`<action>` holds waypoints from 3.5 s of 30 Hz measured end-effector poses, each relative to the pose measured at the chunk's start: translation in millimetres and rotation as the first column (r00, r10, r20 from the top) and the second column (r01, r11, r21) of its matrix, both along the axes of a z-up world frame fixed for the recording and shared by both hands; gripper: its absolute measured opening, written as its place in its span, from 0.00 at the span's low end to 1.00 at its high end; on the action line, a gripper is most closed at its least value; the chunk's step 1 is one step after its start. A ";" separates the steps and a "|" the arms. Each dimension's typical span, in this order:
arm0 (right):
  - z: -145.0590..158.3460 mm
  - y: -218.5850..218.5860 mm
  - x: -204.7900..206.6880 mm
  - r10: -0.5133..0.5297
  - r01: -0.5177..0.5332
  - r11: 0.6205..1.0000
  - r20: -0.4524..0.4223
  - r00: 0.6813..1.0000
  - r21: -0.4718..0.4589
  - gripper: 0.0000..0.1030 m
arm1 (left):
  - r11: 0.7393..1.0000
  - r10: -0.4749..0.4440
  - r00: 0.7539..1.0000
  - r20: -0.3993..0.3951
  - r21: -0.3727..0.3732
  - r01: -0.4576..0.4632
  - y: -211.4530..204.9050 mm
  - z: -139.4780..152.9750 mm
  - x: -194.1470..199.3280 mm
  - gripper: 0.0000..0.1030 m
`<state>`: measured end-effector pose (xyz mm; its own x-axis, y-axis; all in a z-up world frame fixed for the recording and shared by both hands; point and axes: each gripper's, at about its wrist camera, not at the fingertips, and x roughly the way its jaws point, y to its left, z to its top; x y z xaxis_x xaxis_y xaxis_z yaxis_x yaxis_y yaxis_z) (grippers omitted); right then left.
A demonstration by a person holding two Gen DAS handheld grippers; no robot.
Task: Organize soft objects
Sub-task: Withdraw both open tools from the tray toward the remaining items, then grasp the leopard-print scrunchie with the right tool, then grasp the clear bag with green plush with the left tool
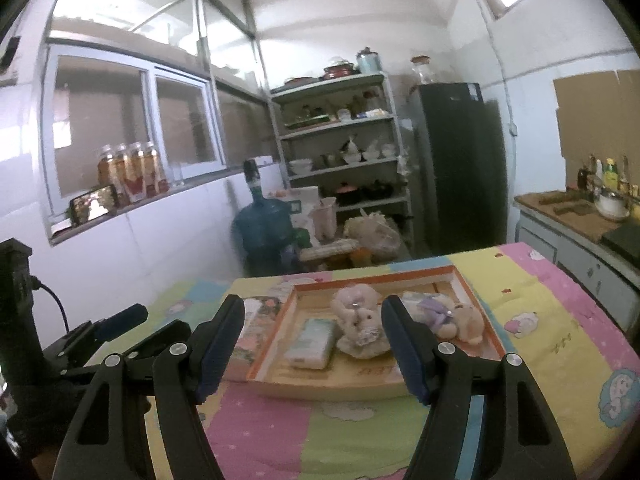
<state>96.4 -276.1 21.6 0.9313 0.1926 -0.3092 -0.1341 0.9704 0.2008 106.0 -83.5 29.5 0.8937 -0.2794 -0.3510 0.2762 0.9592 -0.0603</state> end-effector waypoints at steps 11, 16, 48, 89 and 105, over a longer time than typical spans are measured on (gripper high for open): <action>0.1 36.9 -15.2 0.070 -0.070 0.998 0.011 0.998 -0.008 0.71 | 0.997 0.076 0.997 0.022 -0.005 -0.076 40.4 1.8 -21.8 0.78; -0.7 50.8 -20.1 0.097 -0.097 0.995 0.011 0.995 -0.002 0.71 | 0.995 0.096 0.995 0.020 -0.010 -0.096 58.0 -1.9 -29.4 0.78; -45.9 166.3 17.0 0.296 -0.301 0.953 -0.120 0.948 -0.034 0.71 | 0.931 0.353 0.934 -0.047 -0.081 -0.356 206.2 -50.5 -45.3 0.78; -130.0 253.6 115.8 0.373 -0.423 0.906 -0.437 0.818 -0.019 0.15 | 0.971 0.234 0.963 -0.131 -0.009 -0.237 232.3 -62.1 22.4 0.78; -113.4 177.5 65.4 0.321 -0.342 0.940 -0.372 0.871 0.012 0.18 | 0.828 -0.250 0.926 -0.283 0.433 0.356 144.8 -95.9 132.7 0.70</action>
